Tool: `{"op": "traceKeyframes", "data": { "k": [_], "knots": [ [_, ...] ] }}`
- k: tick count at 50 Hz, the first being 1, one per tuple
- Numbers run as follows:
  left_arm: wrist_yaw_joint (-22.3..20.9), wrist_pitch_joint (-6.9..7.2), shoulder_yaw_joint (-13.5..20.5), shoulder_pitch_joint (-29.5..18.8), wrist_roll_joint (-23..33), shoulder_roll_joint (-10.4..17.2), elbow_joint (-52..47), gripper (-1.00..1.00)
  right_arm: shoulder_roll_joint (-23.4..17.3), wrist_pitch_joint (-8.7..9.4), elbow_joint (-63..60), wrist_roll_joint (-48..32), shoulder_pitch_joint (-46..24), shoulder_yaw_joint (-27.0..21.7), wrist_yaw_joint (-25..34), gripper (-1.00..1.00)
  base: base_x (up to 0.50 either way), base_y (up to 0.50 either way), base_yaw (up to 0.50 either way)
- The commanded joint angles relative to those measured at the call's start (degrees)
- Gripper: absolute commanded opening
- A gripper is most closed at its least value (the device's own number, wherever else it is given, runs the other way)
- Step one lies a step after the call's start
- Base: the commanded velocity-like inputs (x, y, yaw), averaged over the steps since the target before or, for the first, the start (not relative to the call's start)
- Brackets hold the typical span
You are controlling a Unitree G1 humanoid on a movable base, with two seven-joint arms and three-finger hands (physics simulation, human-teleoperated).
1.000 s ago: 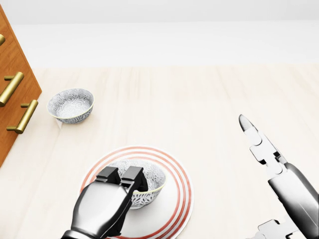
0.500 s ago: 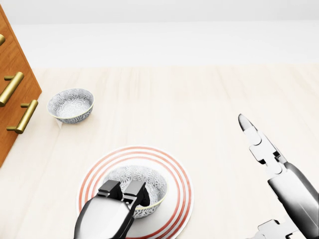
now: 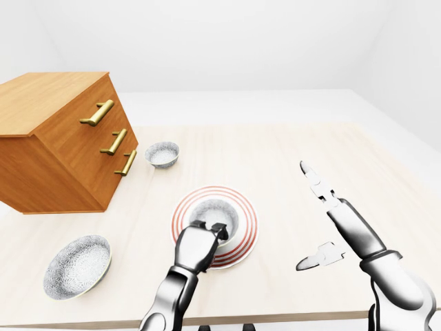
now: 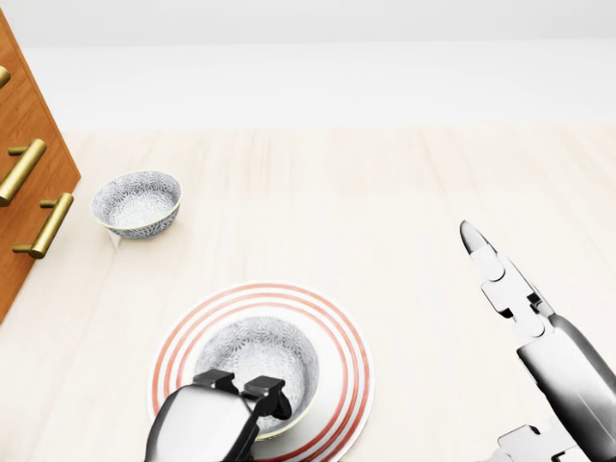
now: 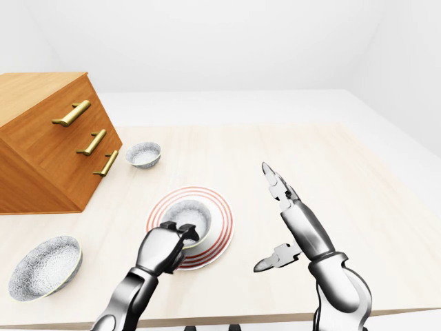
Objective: Put the bowl in the middle on the plate.
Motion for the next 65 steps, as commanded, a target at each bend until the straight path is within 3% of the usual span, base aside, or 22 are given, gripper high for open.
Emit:
{"op": "traceKeyframes", "data": {
  "k": [1, 2, 4, 8, 17, 20, 21, 22, 24, 45, 46, 48, 50, 51, 52, 53, 54, 55, 59, 60, 62, 65],
  "knots": [
    [-0.7, 0.0, -0.2, 0.1, 1.3, 0.0, 1.6, -0.04, 0.0, 0.0, -0.1, -0.1, 0.0, 0.0, 0.1, 1.0, 0.0, 0.0, 0.0],
    [-1.6, 0.0, -0.1, 0.1, 1.1, 0.1, 0.9, -0.18, 0.0, 0.0, -0.1, 0.0, 0.0, -0.1, 0.1, 1.0, 0.0, 0.0, 0.0],
    [-1.4, 0.0, -0.1, 0.0, 1.2, 0.1, 1.2, -0.25, 0.0, 0.0, 0.0, 0.0, 0.1, -0.1, 0.1, 1.0, 0.0, 0.0, 0.0],
    [-1.8, 0.0, 0.0, -0.1, 1.2, 0.0, 0.6, -0.18, 0.0, 0.0, 0.1, 0.0, 0.1, -0.1, 0.0, 1.0, 0.0, 0.0, 0.0],
    [-2.1, 0.0, 0.3, -0.4, 1.0, -0.3, 0.0, -0.23, 0.0, 0.0, 0.4, 0.0, -0.1, 0.0, -0.1, 1.0, 0.0, 0.0, 0.0],
    [-2.0, 0.0, 0.5, -0.3, 0.9, -0.3, -0.4, -0.11, 0.0, 0.0, 0.3, 0.0, 0.0, 0.0, 0.0, 1.0, 0.0, 0.0, 0.0],
    [-1.9, 0.0, 0.5, -0.3, 0.9, -0.4, -0.6, 0.11, 0.0, 0.0, 0.3, 0.0, 0.0, 0.0, 0.0, 1.0, 0.0, 0.0, 0.0],
    [-2.3, 0.0, 0.4, -0.1, 0.9, -0.4, -1.0, 0.51, 0.0, 0.0, 0.2, 0.0, -0.1, 0.0, 0.0, 1.0, 0.0, 0.0, 0.0],
    [-1.3, 0.0, 0.7, -0.4, 0.6, -0.6, -0.7, 0.97, 0.0, 0.0, 0.0, 0.0, -0.1, 0.0, 0.1, 1.0, 0.0, 0.0, 0.0],
    [-3.8, 0.0, 1.9, -0.6, -2.5, -0.6, -3.4, 1.0, -0.2, 0.0, 0.5, 0.1, -0.3, 0.0, -0.1, 1.0, 0.0, 0.0, 0.0],
    [-5.9, 0.07, 2.5, 0.0, -6.6, -1.4, -6.1, 1.0, -0.2, 0.0, 0.6, 0.2, -0.3, 0.0, 0.0, 1.0, 0.0, 0.0, 0.0],
    [-8.1, 0.47, 3.1, 0.3, -8.7, -1.4, -9.2, 1.0, -0.2, 0.0, 0.8, 0.2, -0.3, -0.1, -0.1, 1.0, 0.0, 0.0, 0.0],
    [-14.3, 2.65, 4.9, 0.9, -13.7, -1.6, -16.6, 1.0, -0.2, 0.0, 0.7, 0.2, -0.3, -0.1, -0.1, 1.0, 0.0, 0.0, 0.0],
    [-14.5, 2.74, 4.9, 0.9, -13.8, -1.6, -16.8, 1.0, -0.2, 0.0, 0.7, 0.2, -0.3, -0.1, -0.1, 1.0, 0.0, 0.0, 0.0],
    [-21.1, 6.14, 6.8, 0.8, -19.4, -2.7, -24.7, 1.0, -0.2, 0.0, 0.4, 0.2, -0.3, -0.1, 0.0, 1.0, 0.0, 0.0, 0.0],
    [-23.2, 7.77, 8.8, -0.2, -20.3, -2.5, -28.0, 1.0, -0.2, 0.0, 0.4, 0.1, -0.3, 0.0, 0.0, 1.0, 0.0, 0.0, 0.0],
    [-28.3, 10.0, 11.2, -1.3, -23.8, -3.1, -33.4, 1.0, -0.2, 0.0, 0.6, 0.1, -0.3, 0.0, 0.0, 1.0, 0.0, 0.0, 0.0],
    [-30.6, 10.0, 13.4, -2.3, -25.0, -2.7, -35.9, 1.0, -0.2, 0.0, 0.6, 0.1, -0.3, 0.0, -0.1, 1.0, 0.0, 0.0, 0.0],
    [-31.0, 10.0, 13.7, -2.4, -25.0, -2.8, -36.0, 1.0, -0.2, 0.0, 0.5, 0.2, -0.3, 0.0, -0.1, 1.0, 0.0, 0.0, 0.0],
    [-37.1, 10.0, 22.9, -5.2, -30.0, -1.0, -42.6, 1.0, -0.1, 0.0, -0.1, 0.4, -0.2, -0.2, 0.1, 1.0, 0.0, 0.0, 0.0],
    [-37.1, 10.0, 23.9, -5.6, -30.2, -1.3, -43.0, 1.0, -0.1, 0.0, -0.2, 0.4, -0.2, -0.3, 0.1, 1.0, 0.0, 0.0, 0.0],
    [-37.1, 10.0, 33.4, -11.3, -35.4, 0.5, -48.2, 1.0, -0.2, 0.0, -0.2, 0.6, -0.2, -0.2, 0.2, 1.0, 0.0, 0.0, 0.0]
  ]
}}
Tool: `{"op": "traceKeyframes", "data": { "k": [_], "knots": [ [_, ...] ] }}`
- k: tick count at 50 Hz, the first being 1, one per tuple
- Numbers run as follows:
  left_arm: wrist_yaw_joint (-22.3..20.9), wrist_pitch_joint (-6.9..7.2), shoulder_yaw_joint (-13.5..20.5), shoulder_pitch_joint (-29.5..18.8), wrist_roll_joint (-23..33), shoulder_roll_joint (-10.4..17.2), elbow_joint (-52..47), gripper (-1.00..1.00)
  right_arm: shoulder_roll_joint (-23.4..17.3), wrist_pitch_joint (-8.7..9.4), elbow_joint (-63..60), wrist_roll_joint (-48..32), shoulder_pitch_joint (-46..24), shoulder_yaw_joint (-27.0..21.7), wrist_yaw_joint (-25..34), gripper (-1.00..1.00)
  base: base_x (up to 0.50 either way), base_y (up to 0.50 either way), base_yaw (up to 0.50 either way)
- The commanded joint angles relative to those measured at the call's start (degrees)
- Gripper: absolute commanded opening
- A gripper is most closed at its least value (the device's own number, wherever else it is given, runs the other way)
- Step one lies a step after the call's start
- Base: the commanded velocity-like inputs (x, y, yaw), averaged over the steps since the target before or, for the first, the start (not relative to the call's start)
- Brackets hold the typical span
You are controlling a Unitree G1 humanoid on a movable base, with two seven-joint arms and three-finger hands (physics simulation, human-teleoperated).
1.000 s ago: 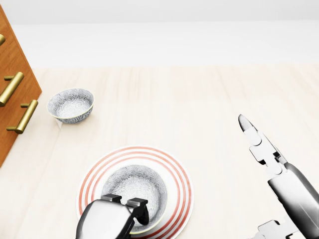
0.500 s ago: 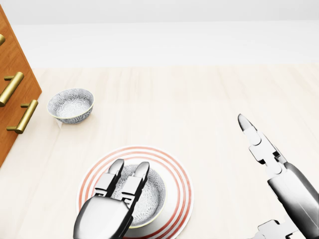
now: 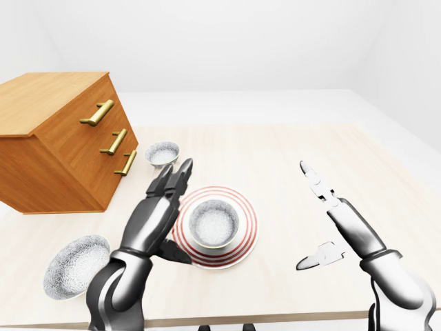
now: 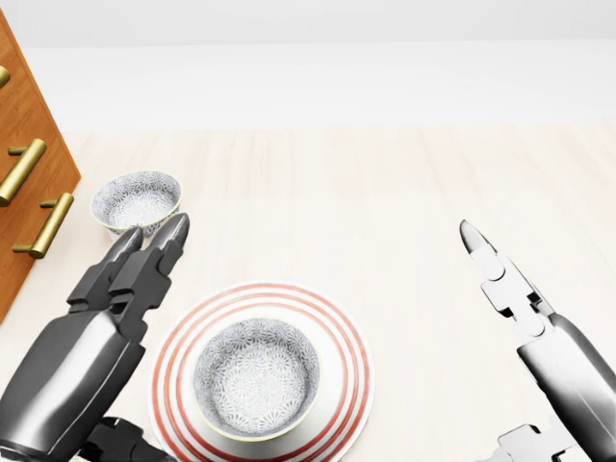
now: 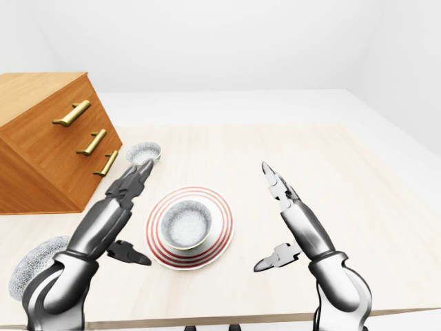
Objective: Put the bowl in the middle on the plate.
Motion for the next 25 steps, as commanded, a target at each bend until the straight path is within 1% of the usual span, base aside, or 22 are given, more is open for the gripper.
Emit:
{"op": "traceKeyframes", "data": {
  "k": [1, 2, 3, 5, 6, 7, 8, 9, 10, 11, 12, 13, 14, 15, 17, 18, 19, 20, 21, 23, 24, 25],
  "knots": [
    [-9.8, 0.0, 20.6, -9.7, -14.2, 2.2, -17.9, 1.0, -0.1, 0.0, -0.4, 0.7, -0.1, -0.3, 0.1, 1.0, 0.0, 0.0, 0.0],
    [-9.8, 0.0, 23.1, -12.2, -14.6, 2.3, -18.0, 1.0, 0.1, 0.0, -0.8, 1.4, -0.5, -0.6, 0.1, 1.0, 0.0, 0.0, 0.0],
    [-9.8, 0.0, 27.9, -16.2, -16.9, 3.4, -18.0, 1.0, -0.1, 0.0, -1.1, 2.8, -0.8, -1.5, 0.1, 1.0, 0.0, 0.0, 0.0],
    [-9.8, 0.0, 32.4, -20.1, -17.9, 4.7, -18.0, 1.0, -0.2, 0.0, -1.8, 4.6, -1.5, -2.1, 0.1, 1.0, 0.0, 0.0, 0.0],
    [-9.8, 0.0, 34.0, -21.4, -18.5, 4.9, -18.0, 1.0, -0.5, 0.0, -2.1, 5.3, -1.9, -2.5, 0.1, 1.0, 0.0, 0.0, 0.0],
    [-9.8, 0.0, 37.0, -22.1, -20.0, 6.7, -18.0, 1.0, -1.4, 0.0, -2.5, 5.5, -3.1, -3.5, 0.1, 1.0, 0.0, 0.0, 0.0],
    [-9.8, 0.0, 38.5, -22.6, -21.4, 7.9, -18.0, 1.0, -2.0, 0.0, -3.9, 6.1, -4.0, -4.1, 0.1, 1.0, 0.0, 0.0, 0.0],
    [-9.8, 0.0, 40.3, -23.4, -23.1, 9.6, -18.0, 1.0, -3.1, 0.0, -6.2, 6.6, -5.6, -4.8, 0.1, 1.0, 0.0, 0.0, 0.0],
    [-9.8, 0.0, 41.4, -24.4, -23.8, 11.4, -18.0, 1.0, -4.3, 0.0, -7.1, 6.3, -6.7, -5.0, 0.1, 1.0, 0.0, 0.0, 0.0],
    [-9.8, 0.0, 43.0, -24.7, -25.5, 14.3, -18.0, 1.0, -6.5, 0.0, -9.5, 7.0, -10.5, -6.9, 0.1, 1.0, 0.0, 0.0, 0.0],
    [-9.8, 0.0, 43.7, -24.9, -26.5, 15.9, -18.0, 1.0, -7.9, 0.0, -10.4, 7.1, -11.8, -7.4, 0.1, 1.0, 0.0, 0.0, 0.0],
    [-9.8, 0.0, 44.3, -24.1, -27.3, 17.7, -18.0, 1.0, -9.3, 0.0, -11.3, 7.5, -13.1, -8.3, 0.1, 1.0, 0.0, 0.0, 0.0],
    [-9.8, 0.0, 44.8, -23.0, -29.0, 18.5, -18.0, 1.0, -10.3, 0.0, -11.9, 7.9, -13.9, -9.1, 0.1, 1.0, 0.0, 0.0, 0.0],
    [-9.8, 0.0, 46.3, -22.9, -31.2, 19.2, -18.0, 1.0, -12.6, 0.0, -13.3, 8.8, -16.3, -11.2, 0.1, 1.0, 0.0, 0.0, 0.0],
    [-9.8, 0.0, 46.6, -21.0, -33.0, 19.6, -18.0, 1.0, -15.8, 0.0, -14.4, 9.9, -19.0, -13.2, 0.1, 1.0, 0.0, 0.0, 0.0],
    [-9.8, 0.0, 46.7, -21.6, -34.3, 19.7, -18.0, 1.0, -18.1, 0.0, -15.3, 10.7, -21.4, -14.6, 0.1, 1.0, 0.0, 0.0, 0.0],
    [-9.8, 0.0, 46.7, -21.3, -35.0, 20.2, -18.0, 1.0, -18.6, 0.0, -15.4, 11.1, -21.5, -14.7, 0.1, 1.0, 0.0, 0.0, 0.0],
    [-9.8, 0.0, 45.7, -20.0, -34.8, 20.0, -18.0, 1.0, -21.3, 0.0, -16.4, 12.1, -24.3, -16.1, 0.1, 1.0, 0.0, 0.0, 0.0],
    [-9.8, 0.0, 45.5, -20.1, -35.0, 20.2, -18.0, 1.0, -22.5, 0.0, -16.5, 12.7, -25.0, -16.4, 0.1, 1.0, 0.0, 0.0, 0.0],
    [-9.8, 0.0, 44.9, -21.7, -35.6, 21.3, -18.0, 1.0, -23.5, 0.0, -15.8, 14.0, -26.1, -17.2, 0.1, 1.0, 0.0, 0.0, 0.0],
    [-9.8, 0.0, 44.9, -21.7, -35.9, 21.6, -18.0, 1.0, -23.7, 0.0, -15.8, 14.6, -25.9, -17.2, 0.1, 1.0, 0.0, 0.0, 0.0],
    [-9.8, 0.0, 44.4, -21.4, -35.4, 22.2, -18.0, 1.0, -23.0, 0.0, -15.3, 14.7, -24.8, -16.8, 0.1, 1.0, 0.0, 0.0, 0.0]
  ]
}}
